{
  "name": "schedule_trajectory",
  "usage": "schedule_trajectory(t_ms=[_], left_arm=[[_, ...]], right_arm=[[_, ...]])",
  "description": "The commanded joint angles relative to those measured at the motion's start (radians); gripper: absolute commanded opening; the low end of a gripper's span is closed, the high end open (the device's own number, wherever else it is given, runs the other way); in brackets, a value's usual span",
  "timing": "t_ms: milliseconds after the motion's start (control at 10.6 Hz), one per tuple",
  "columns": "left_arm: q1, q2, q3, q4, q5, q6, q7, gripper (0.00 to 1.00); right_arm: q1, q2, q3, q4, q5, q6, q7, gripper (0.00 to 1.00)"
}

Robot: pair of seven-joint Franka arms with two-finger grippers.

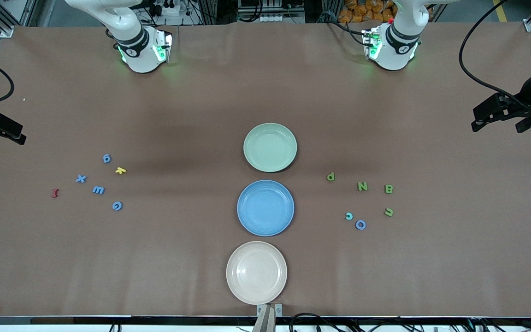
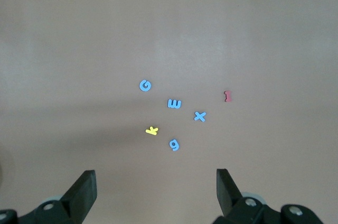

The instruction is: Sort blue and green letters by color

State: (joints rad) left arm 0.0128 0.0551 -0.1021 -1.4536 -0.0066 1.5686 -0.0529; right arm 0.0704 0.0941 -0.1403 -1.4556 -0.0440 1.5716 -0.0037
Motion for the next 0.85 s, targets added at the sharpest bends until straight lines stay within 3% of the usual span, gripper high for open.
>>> schedule_trajectory(t_ms=[0,758], left_arm=[[0.007,-0.014,0.008,0.004,-0.026,0.004,0.013,1.0],[0.015,-0.101,0.016,0.004,-0.019,-0.053,0.018,1.0]], right_arm=[[-0.006,-0.004,0.007,-0.002,0.01,0.005,0.005,1.0],[-0.004,-0.004,0.007,-0.003,0.01,0.005,0.007,1.0]])
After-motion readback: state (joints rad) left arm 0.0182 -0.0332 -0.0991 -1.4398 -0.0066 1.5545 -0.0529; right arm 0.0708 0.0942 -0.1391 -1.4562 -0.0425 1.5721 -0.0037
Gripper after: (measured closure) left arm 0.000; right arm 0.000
